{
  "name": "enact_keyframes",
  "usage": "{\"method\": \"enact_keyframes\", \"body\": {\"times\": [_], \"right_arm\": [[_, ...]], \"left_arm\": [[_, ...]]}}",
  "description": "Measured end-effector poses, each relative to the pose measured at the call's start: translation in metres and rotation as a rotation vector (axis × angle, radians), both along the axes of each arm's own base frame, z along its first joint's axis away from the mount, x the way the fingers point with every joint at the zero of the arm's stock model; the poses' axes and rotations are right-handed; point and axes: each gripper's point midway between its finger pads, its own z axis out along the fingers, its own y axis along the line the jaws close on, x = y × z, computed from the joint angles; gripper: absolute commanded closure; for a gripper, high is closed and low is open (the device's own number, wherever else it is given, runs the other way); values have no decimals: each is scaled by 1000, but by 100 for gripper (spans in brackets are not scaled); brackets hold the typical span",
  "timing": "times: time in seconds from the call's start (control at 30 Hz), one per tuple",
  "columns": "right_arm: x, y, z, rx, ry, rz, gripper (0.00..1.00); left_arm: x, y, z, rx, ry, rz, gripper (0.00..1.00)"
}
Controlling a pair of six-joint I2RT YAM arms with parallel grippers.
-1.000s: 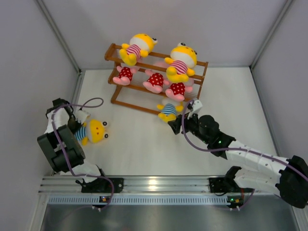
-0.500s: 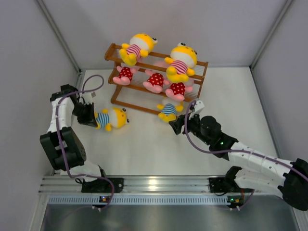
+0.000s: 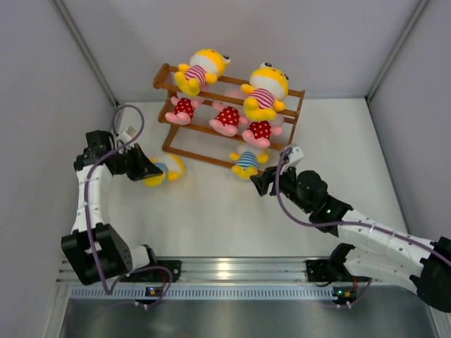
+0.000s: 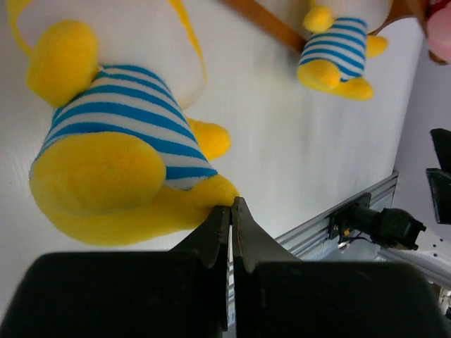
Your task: Place and organize the stuffed toys onto the shelf
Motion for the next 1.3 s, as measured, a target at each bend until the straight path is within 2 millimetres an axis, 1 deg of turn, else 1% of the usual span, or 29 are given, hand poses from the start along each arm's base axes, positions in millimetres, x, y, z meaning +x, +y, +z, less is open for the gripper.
{"method": "enact_keyframes", "body": {"times": [0.1, 0.2, 0.37, 0.53, 0.67, 0.93, 1.0, 1.17, 1.3], "right_arm": [[0, 0, 0, 0, 0, 0, 34], [0, 0, 0, 0, 0, 0, 34], [-2, 2, 0, 0, 0, 6, 34], [-3, 3, 1, 1, -1, 11, 34], [-3, 5, 2, -2, 0, 14, 34], [-2, 5, 8, -12, -1, -2, 34], [-2, 4, 7, -21, -2, -8, 34], [-3, 1, 2, -43, 10, -19, 34], [-4, 1, 6, -53, 5, -24, 34]], "left_arm": [[3, -7, 19, -22, -105, 15, 100], [9, -10, 31, -21, -189, 15, 100], [20, -18, 35, -14, -276, -8, 100], [30, -25, 30, -11, -334, -32, 100], [37, -36, 25, -18, -372, -61, 100], [69, -49, 25, -43, -469, -77, 100], [72, -58, 19, -52, -480, -95, 100], [78, -79, -9, -51, -451, -128, 100], [83, -95, -21, -39, -460, -141, 100]]}}
